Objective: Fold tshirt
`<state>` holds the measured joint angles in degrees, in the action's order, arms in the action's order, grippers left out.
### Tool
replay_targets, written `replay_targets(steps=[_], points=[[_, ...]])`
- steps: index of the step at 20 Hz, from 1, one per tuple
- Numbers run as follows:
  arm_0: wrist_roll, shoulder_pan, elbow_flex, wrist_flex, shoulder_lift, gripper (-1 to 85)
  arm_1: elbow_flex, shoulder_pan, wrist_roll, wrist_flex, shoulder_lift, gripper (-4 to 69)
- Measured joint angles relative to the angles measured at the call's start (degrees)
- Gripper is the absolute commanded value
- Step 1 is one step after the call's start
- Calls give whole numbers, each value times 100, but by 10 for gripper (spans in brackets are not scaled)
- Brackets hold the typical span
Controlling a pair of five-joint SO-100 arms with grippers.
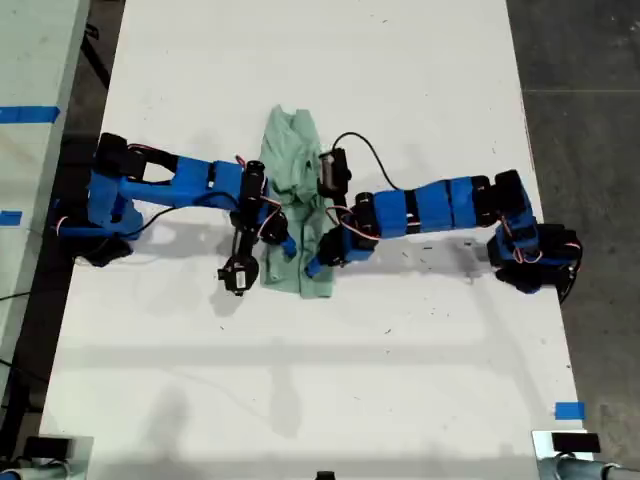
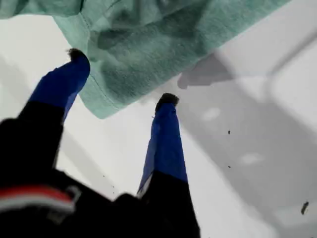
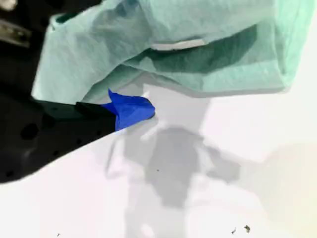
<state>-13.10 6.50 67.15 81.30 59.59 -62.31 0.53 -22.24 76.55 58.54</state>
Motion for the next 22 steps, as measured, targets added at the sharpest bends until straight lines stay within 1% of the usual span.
replay_targets(steps=[2,5,6,7,8,9,14,16,19,22], points=[[18,0,-422,0,-589,211,220,-9,53,-53,-396,235],[105,0,-1046,79,-1072,141,791,-88,237,-44,-976,126],[132,0,-1230,88,-1204,112,1037,-132,308,-44,-1151,72],[167,0,-1415,105,-1327,65,1230,-167,352,-44,-1292,18],[237,0,-1547,97,-1433,23,1406,-193,457,-62,-1406,-4],[246,0,-1617,88,-1503,1,1450,-220,492,-158,-1459,-17],[413,299,-1925,88,-1547,0,1433,-369,545,-149,-1415,-17],[439,501,-1942,97,-1494,0,1345,-457,536,-9,-1292,-17],[519,1055,-2057,325,-1371,0,1310,-817,527,404,-949,-17],[976,1740,-2188,545,-1020,0,1310,-1397,721,615,-457,-17]])
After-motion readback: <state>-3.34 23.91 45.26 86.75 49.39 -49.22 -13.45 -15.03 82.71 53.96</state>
